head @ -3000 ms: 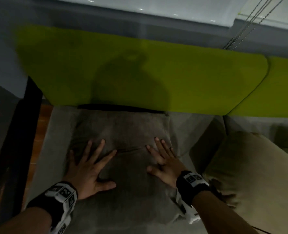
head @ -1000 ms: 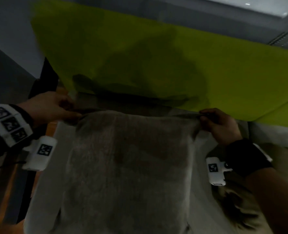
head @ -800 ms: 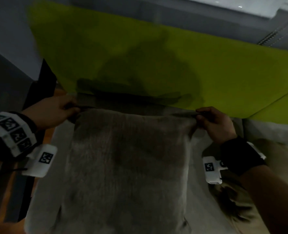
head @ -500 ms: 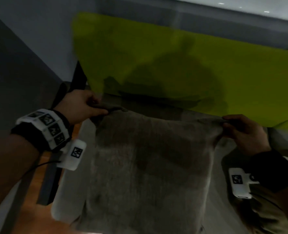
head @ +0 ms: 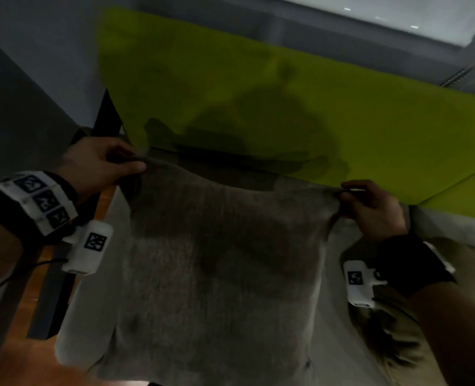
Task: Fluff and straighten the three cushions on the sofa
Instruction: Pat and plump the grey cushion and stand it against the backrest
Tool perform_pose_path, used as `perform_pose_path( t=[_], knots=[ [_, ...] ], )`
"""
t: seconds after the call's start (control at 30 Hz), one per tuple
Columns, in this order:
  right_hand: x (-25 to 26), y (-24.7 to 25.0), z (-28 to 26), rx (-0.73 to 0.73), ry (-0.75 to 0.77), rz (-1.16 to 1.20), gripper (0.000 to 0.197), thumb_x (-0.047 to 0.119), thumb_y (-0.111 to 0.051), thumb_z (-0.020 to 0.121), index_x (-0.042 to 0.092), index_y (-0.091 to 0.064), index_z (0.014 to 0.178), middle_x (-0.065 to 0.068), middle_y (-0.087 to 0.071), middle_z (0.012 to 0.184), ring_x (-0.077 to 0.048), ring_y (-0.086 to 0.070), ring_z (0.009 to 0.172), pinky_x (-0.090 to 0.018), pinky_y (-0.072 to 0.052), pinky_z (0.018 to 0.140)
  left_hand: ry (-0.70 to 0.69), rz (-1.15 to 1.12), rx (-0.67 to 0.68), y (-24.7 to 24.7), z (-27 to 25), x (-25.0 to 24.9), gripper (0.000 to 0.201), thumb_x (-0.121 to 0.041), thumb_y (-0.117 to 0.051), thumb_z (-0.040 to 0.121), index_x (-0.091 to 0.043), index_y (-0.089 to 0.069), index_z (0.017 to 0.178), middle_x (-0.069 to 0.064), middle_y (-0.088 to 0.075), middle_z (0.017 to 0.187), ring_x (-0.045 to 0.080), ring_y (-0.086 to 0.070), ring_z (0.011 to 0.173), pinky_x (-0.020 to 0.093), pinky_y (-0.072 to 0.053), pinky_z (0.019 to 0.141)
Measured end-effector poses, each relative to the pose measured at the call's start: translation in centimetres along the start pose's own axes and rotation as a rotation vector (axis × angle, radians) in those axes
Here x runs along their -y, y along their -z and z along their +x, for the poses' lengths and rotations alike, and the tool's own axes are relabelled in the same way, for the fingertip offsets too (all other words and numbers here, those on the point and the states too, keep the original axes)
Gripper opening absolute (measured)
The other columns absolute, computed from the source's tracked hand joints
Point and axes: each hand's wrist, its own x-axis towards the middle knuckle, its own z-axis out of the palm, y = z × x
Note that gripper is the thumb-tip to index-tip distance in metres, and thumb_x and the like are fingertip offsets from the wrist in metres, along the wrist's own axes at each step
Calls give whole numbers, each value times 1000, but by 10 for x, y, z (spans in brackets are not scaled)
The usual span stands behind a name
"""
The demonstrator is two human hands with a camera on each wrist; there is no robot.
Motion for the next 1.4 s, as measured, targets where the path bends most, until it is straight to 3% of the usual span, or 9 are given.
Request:
perform_pose_path(
  t=[0.1,0.27,0.4,0.53,0.67,0.9,1.1,1.23,1.4],
  knots=[
    [3,-2,6,16,16,-250,21,34,-65,93,49,-67,107,-7,-76,108,-30,-72,99,-53,-58,88,-75,214,-156,-4,5,1,25,-43,-74,85,-23,-71,100,7,-72,102,14,-64,87,25,-51,75],
    [12,-20,-12,83,482,-677,47,34,-45,104,10,-55,143,-21,-53,147,-41,-50,134,-55,-45,108,-270,322,-47,-7,-7,-8,47,-77,-45,85,-54,-50,125,3,-62,128,29,-61,115,50,-50,98],
    [35,-64,-51,350,831,-681,63,56,-36,104,23,-34,158,-13,-31,165,-38,-26,153,-58,-22,122,-519,488,256,-54,-50,-29,78,-81,-33,85,-50,-14,154,-11,-3,166,21,-7,153,45,-15,120],
    [20,-101,-60,541,764,-738,68,68,-29,100,42,-13,161,5,-3,172,-26,5,159,-60,-5,124,-339,656,463,-99,-61,-2,90,-98,-4,68,-60,24,144,-16,36,157,19,28,149,52,1,123],
    [-6,-107,-37,600,424,-734,77,83,-28,90,61,9,153,11,22,169,-26,16,157,-61,1,123,-288,633,441,-122,-51,10,83,-95,-3,72,-61,25,143,-15,34,159,20,24,151,54,1,122],
    [-49,-75,-10,775,26,-650,84,95,-20,79,65,19,148,16,11,170,-17,-1,158,-54,-6,125,-275,569,518,-117,-33,13,82,-94,-8,73,-63,20,144,-21,28,159,13,19,151,50,-3,123],
    [-18,-40,-16,552,77,-715,101,91,6,78,38,-10,162,10,0,171,-15,4,157,-57,-2,125,-246,568,368,-88,-42,-18,79,-83,4,82,-50,6,154,-18,16,163,10,11,153,49,3,123],
    [31,-55,-19,313,474,-476,76,71,-16,100,27,-28,160,-3,-18,170,-22,-7,158,-47,-10,127,-473,438,249,-90,-39,-55,69,-68,-14,96,-39,-16,158,-12,-6,166,13,-6,154,46,-9,123],
    [37,-108,-7,770,438,-577,74,75,-21,95,46,-4,160,5,-7,172,-21,-3,158,-53,-6,126,-496,598,546,-110,-22,-38,71,-78,-2,86,-53,-1,152,-18,8,165,0,11,150,24,10,119]
  ],
)
